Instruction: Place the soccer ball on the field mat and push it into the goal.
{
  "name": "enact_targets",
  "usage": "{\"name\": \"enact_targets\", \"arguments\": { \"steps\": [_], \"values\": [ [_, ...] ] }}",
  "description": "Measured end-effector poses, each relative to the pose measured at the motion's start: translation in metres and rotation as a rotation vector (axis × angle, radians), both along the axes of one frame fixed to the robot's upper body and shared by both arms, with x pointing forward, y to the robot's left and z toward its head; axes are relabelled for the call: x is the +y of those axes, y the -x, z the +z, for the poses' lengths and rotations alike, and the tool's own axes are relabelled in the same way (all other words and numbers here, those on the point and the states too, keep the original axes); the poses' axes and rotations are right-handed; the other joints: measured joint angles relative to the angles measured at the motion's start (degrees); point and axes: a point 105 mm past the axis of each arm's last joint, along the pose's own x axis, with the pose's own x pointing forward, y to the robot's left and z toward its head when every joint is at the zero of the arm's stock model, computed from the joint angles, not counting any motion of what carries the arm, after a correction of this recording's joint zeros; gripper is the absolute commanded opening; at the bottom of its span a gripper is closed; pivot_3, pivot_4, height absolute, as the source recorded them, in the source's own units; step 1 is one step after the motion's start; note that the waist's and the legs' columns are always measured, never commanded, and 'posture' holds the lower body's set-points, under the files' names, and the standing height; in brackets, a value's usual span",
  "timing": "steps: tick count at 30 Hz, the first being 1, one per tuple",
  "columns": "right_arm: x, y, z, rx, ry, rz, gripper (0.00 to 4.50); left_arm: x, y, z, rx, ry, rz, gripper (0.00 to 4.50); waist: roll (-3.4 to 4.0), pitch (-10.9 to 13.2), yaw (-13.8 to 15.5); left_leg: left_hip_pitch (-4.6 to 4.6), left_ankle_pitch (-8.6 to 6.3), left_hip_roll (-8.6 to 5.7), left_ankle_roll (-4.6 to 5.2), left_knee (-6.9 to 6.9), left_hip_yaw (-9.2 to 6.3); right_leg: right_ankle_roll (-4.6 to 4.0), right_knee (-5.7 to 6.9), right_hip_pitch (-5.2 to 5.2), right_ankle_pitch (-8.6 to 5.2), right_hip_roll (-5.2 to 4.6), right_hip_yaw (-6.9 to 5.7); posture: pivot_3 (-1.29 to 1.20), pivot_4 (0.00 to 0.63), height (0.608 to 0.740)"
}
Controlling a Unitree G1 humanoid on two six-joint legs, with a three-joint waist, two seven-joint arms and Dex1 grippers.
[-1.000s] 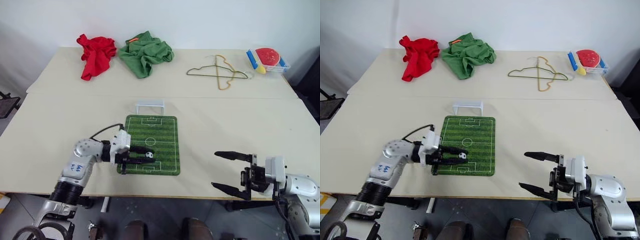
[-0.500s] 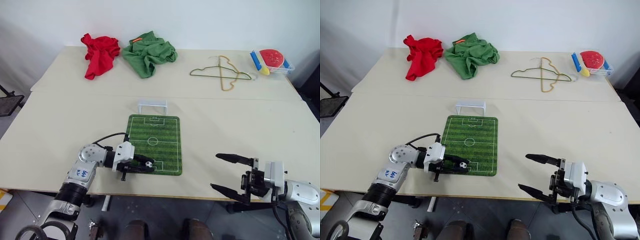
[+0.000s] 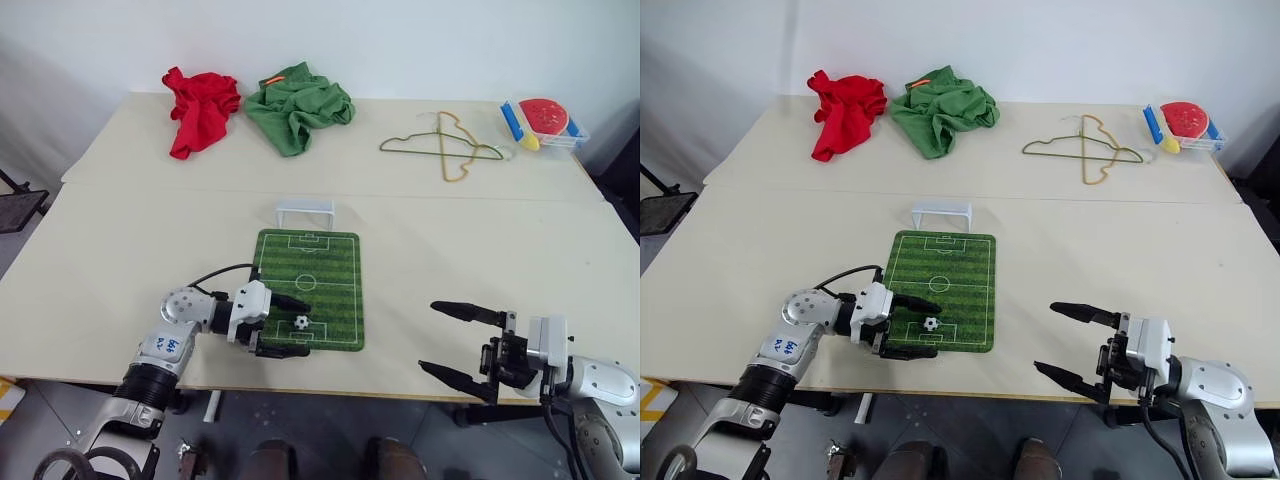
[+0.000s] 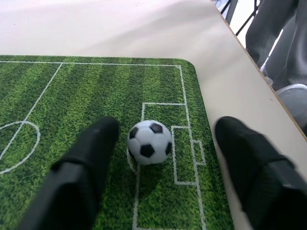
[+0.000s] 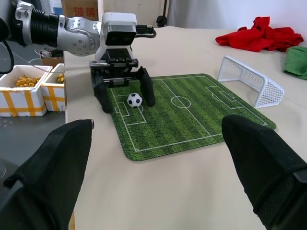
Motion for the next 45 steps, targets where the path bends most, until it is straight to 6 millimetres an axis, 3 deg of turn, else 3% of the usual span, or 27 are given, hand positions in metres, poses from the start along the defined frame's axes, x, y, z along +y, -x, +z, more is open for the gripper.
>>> {"name": "enact_targets", "arguments": {
  "steps": [10, 13, 15, 18, 19, 23, 26, 30, 34, 38, 41, 45],
  "values": [
    [0.002, 0.0, -0.001, 0.014, -0.013, 0.003, 4.5, 0.001, 0.001, 0.012, -0.035, 0.074, 0.022, 4.45, 0.0, 0.0, -0.02, -0.02, 0.0, 0.01, 0.0, 0.01, -0.01, 0.0, 0.0, -0.01, 0.0, 0.0, -0.01, 0.0, 0.15, 0.74],
    [0.003, 0.0, -0.002, 0.014, -0.018, 0.007, 4.5, 0.01, 0.001, 0.045, -0.095, 0.173, 0.047, 4.45, -0.01, 0.01, -0.08, -0.03, 0.0, 0.03, 0.0, 0.01, -0.04, 0.0, 0.0, -0.02, 0.0, 0.0, -0.01, 0.0, 0.15, 0.74],
    [0.002, 0.0, -0.002, 0.015, -0.018, 0.009, 4.5, 0.03, 0.004, 0.071, -0.144, 0.183, 0.087, 4.45, 0.0, 0.01, -0.34, 0.0, 0.0, 0.05, -0.01, -0.03, -0.03, -0.01, 0.0, -0.03, 0.0, 0.01, 0.01, 0.0, 0.15, 0.74],
    [0.002, 0.001, -0.002, 0.014, -0.019, 0.014, 4.5, 0.049, 0.009, 0.089, -0.174, 0.183, 0.134, 4.45, 0.09, -0.02, -0.45, 0.03, 0.0, 0.03, 0.0, -0.04, -0.01, 0.0, -0.01, 0.0, 0.0, 0.0, 0.03, 0.0, 0.15, 0.74],
    [0.002, 0.0, -0.001, 0.01, -0.019, 0.017, 4.5, 0.053, 0.012, 0.087, -0.149, 0.185, 0.144, 4.45, 0.08, -0.01, -0.3, 0.03, 0.0, 0.03, 0.0, -0.03, -0.02, 0.0, -0.01, 0.0, 0.0, 0.0, 0.02, 0.0, 0.15, 0.74],
    [-0.001, -0.004, 0.003, -0.018, -0.021, 0.022, 4.5, 0.087, 0.043, 0.05, 0.044, 0.08, 0.211, 3.29, 0.08, 0.01, -1.09, 0.02, -0.01, 0.08, -0.02, -0.14, 0.01, -0.02, -0.04, -0.06, -0.01, 0.04, 0.04, 0.0, 0.15, 0.74],
    [-0.004, -0.006, 0.001, -0.014, -0.017, 0.032, 4.5, 0.099, 0.061, 0.029, 0.123, 0.059, 0.246, 2.42, 0.15, 0.05, -0.84, 0.02, -0.03, 0.06, 0.01, -0.07, 0.0, -0.02, -0.05, -0.02, -0.01, 0.01, 0.04, 0.0, 0.15, 0.74],
    [-0.005, -0.01, 0.003, -0.04, -0.011, 0.051, 4.5, 0.093, 0.077, 0.009, 0.182, 0.085, 0.251, 1.05, 0.15, 0.06, 0.04, 0.01, -0.04, 0.06, 0.03, 0.0, -0.03, -0.03, -0.03, 0.0, 0.0, 0.0, 0.04, 0.0, 0.15, 0.74],
    [-0.008, -0.009, -0.002, -0.035, -0.003, 0.06, 4.5, 0.08, 0.088, 0.004, 0.187, 0.09, 0.212, 0.02, 0.16, 0.06, -0.04, 0.0, -0.06, 0.06, 0.02, -0.06, -0.02, -0.04, -0.05, -0.02, 0.0, 0.01, 0.03, 0.0, 0.15, 0.74],
    [-0.013, -0.007, -0.008, -0.021, 0.008, 0.072, 4.5, 0.059, 0.087, 0.001, 0.169, 0.115, 0.171, 0.02, 0.17, 0.06, -0.03, 0.02, -0.06, 0.05, 0.02, -0.03, 0.01, -0.03, -0.03, 0.0, 0.01, 0.01, 0.04, 0.0, 0.15, 0.74],
    [-0.012, -0.003, -0.01, -0.026, 0.022, 0.096, 4.5, 0.035, 0.072, 0.004, 0.128, 0.14, 0.135, 0.02, 0.18, 0.06, 0.13, 0.02, -0.06, 0.04, 0.02, 0.03, -0.01, -0.04, -0.01, 0.02, 0.01, 0.01, 0.03, 0.0, 0.15, 0.74],
    [-0.012, 0.0, -0.014, -0.012, 0.025, 0.104, 4.5, 0.018, 0.051, 0.011, 0.088, 0.158, 0.131, 0.02, 0.21, 0.04, -0.17, 0.03, -0.06, 0.04, 0.02, 0.0, 0.03, -0.03, -0.01, 0.0, 0.02, 0.01, 0.04, 0.0, 0.15, 0.74]
  ]
}}
